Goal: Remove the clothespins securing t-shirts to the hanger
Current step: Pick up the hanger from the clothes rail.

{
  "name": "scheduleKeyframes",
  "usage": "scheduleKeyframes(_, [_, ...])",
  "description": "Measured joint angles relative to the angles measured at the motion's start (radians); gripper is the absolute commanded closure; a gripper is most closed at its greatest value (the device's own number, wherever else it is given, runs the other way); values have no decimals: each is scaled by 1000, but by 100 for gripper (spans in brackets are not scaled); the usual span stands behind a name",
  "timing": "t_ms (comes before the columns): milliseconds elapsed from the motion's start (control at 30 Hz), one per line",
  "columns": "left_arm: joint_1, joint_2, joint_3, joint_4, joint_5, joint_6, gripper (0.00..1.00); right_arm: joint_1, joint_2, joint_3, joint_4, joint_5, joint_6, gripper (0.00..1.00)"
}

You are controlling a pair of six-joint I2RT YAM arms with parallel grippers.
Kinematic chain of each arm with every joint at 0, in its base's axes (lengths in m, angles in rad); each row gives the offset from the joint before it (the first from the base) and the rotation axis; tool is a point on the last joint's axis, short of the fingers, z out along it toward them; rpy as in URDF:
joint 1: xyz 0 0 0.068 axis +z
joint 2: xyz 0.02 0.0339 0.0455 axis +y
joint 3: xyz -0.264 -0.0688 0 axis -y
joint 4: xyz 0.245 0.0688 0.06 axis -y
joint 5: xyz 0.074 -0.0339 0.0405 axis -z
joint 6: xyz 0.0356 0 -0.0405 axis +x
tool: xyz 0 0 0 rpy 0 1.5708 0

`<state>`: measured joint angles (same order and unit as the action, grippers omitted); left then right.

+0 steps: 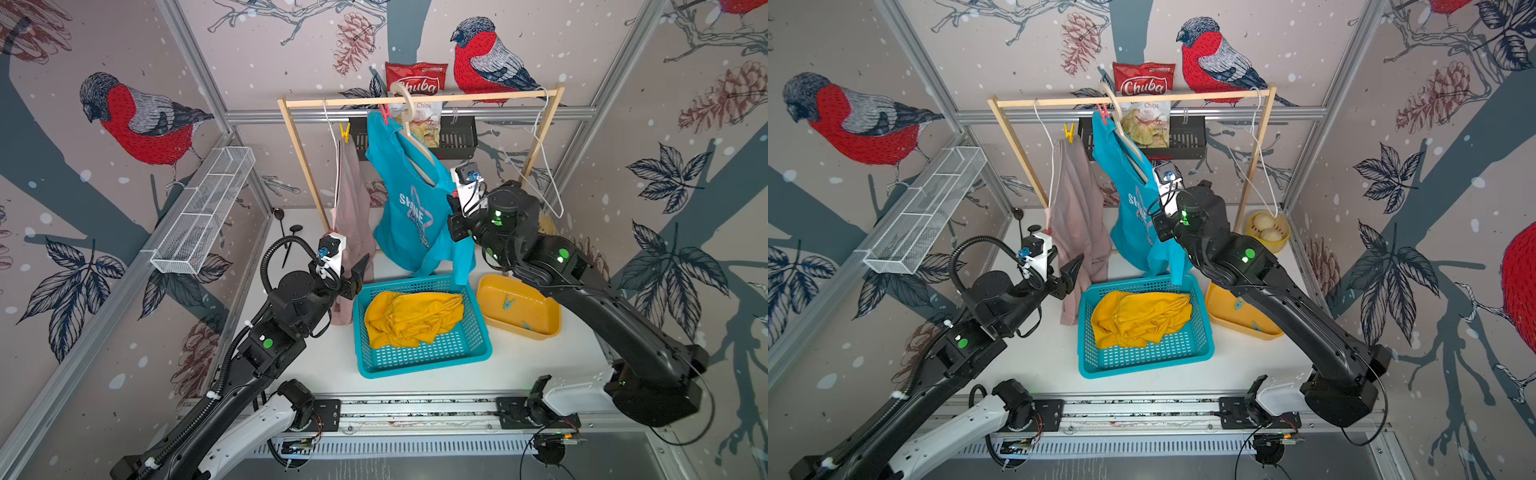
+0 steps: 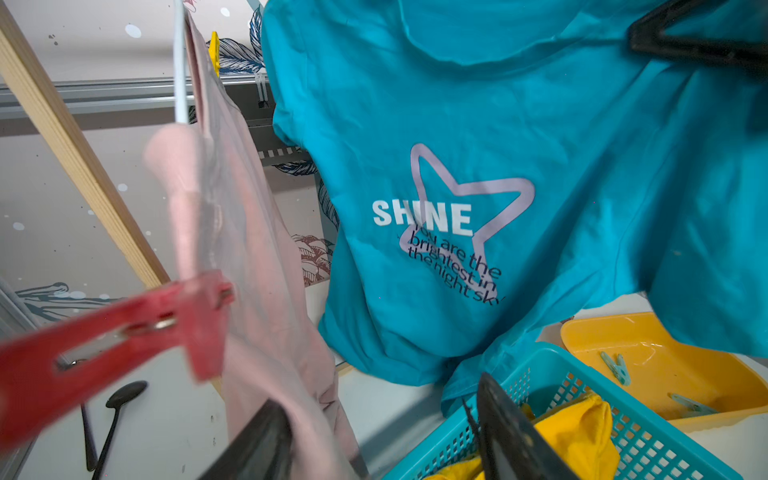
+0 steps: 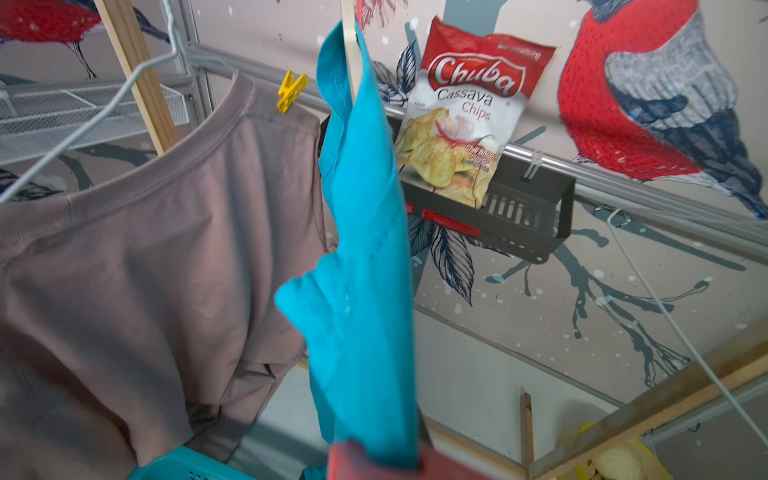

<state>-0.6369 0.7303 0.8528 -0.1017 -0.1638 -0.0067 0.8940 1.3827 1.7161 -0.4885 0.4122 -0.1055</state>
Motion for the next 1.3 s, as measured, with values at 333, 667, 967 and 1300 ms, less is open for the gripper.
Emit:
scheduleKeyframes(333, [0, 42, 92, -21, 2, -10, 35, -37, -50, 24, -55, -79, -53, 100])
scheduleKeyframes(667, [0, 97, 229, 11, 39, 6, 35, -57, -219, 24, -182, -166, -87, 100])
scheduleKeyframes(967, [0, 161, 439, -12, 111, 19, 34, -57, -221, 307, -286, -270, -136, 100])
scheduleKeyframes(1300, [0, 151, 608, -27, 107, 58, 34, -56, -321, 426, -322, -361, -153, 100])
